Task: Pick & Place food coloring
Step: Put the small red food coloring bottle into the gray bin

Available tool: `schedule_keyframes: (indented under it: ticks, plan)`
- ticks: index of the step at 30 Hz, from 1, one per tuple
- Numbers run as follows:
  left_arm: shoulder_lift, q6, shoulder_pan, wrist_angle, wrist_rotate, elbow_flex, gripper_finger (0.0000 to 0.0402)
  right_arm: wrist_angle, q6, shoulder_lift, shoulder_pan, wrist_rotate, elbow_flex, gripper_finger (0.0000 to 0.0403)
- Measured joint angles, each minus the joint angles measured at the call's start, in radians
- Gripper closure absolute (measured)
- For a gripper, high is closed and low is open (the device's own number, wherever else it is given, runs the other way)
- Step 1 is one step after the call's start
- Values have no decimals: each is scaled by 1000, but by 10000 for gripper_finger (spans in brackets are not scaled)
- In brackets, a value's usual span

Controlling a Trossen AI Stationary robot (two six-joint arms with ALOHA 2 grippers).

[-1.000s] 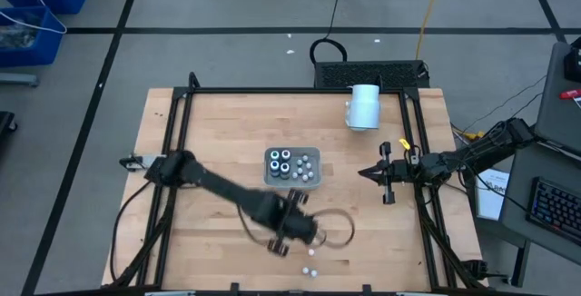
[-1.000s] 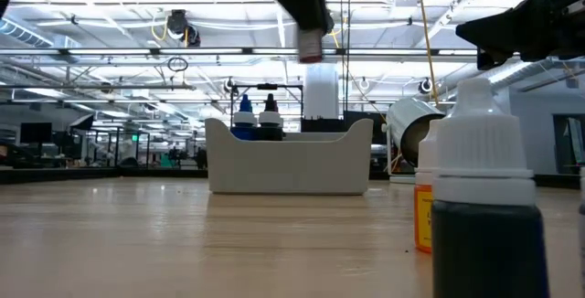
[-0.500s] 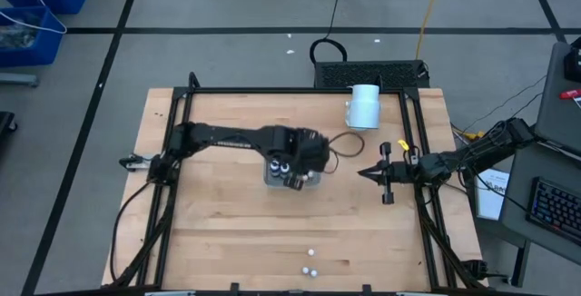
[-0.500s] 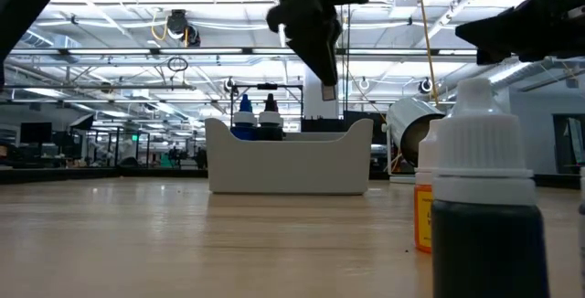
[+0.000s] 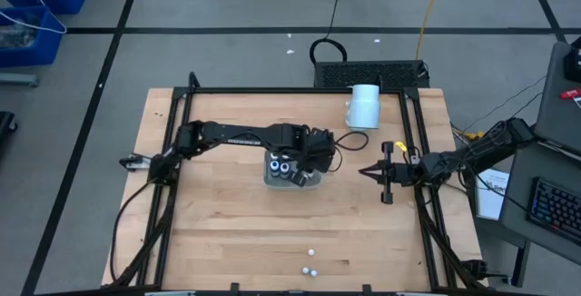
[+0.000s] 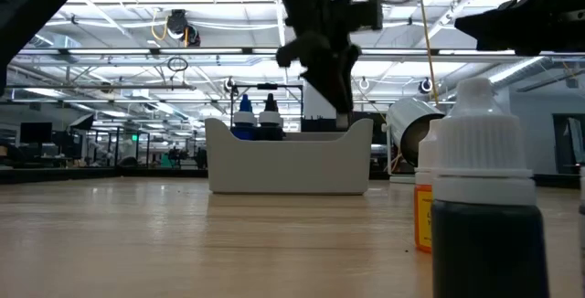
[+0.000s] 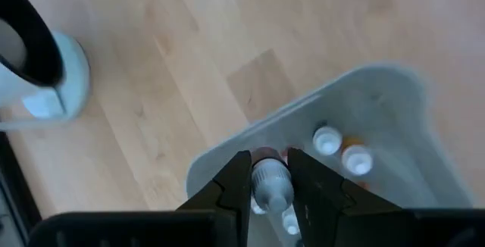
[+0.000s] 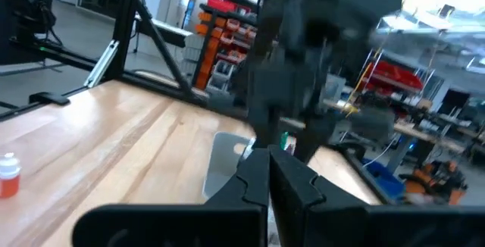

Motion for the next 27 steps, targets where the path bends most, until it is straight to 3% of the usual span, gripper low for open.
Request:
schedule_keyframes:
  ticks: [27]
  plan:
    - [65,22,60,32,45,-1,321,28,-55,0,0,-4,0,403]
